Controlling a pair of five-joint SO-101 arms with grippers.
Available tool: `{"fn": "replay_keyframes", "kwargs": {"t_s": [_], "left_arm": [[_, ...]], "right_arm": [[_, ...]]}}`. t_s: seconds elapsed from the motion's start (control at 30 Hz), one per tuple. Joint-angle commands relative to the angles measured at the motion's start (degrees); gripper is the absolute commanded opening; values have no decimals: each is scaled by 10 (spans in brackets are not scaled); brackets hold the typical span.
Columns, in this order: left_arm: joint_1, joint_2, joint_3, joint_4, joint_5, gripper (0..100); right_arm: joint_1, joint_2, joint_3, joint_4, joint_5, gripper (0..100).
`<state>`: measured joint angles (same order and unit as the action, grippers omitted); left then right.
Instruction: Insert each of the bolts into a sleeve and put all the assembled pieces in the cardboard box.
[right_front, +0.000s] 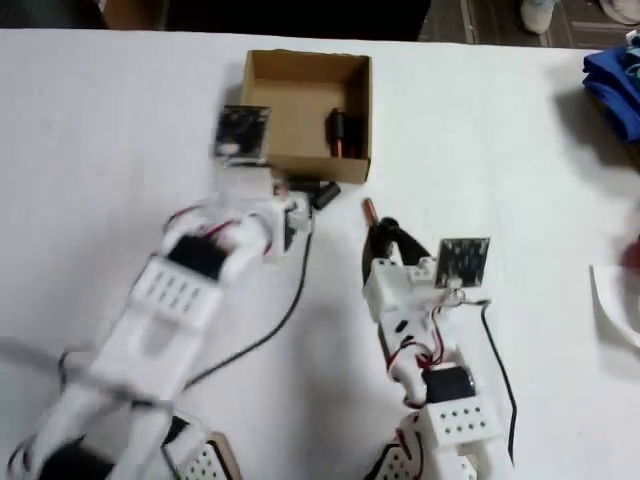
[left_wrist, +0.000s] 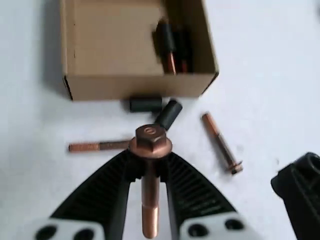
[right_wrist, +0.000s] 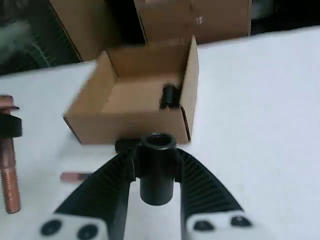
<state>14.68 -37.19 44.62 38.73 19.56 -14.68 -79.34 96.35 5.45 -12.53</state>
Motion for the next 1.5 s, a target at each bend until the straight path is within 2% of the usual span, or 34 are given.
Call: {"fn": "replay_keyframes", "kwargs": {"t_s": [0.0, 0.1, 0.2, 0.33, 0.43, 0.63, 1.03, 1.33, 1.47], "left_arm": [[-5, -133, 45, -92, -1, 24], [11, -178, 58, -105, 0, 24], [13, -185, 57, -109, 3, 24], [13, -185, 57, -143, 3, 24], [20, -185, 57, -178, 3, 24], [83, -185, 57, -224, 4, 24], [96, -184, 57, -229, 4, 24], [99, -134, 22, -235, -1, 24], [101, -63, 1, -287, -1, 24]], "right_arm": [[-7, -65, 10, -4, 7, 19], [-7, -71, 10, -8, 25, 19], [-9, -71, 10, -13, 98, 19], [-47, -71, 10, -47, 199, 19], [-73, -71, 10, -72, 241, 19], [-75, -27, 10, -97, 249, 19], [-75, 233, 0, -373, 251, 19], [-80, 272, -1, -387, 246, 19], [-78, 272, -1, -386, 246, 19]]}}
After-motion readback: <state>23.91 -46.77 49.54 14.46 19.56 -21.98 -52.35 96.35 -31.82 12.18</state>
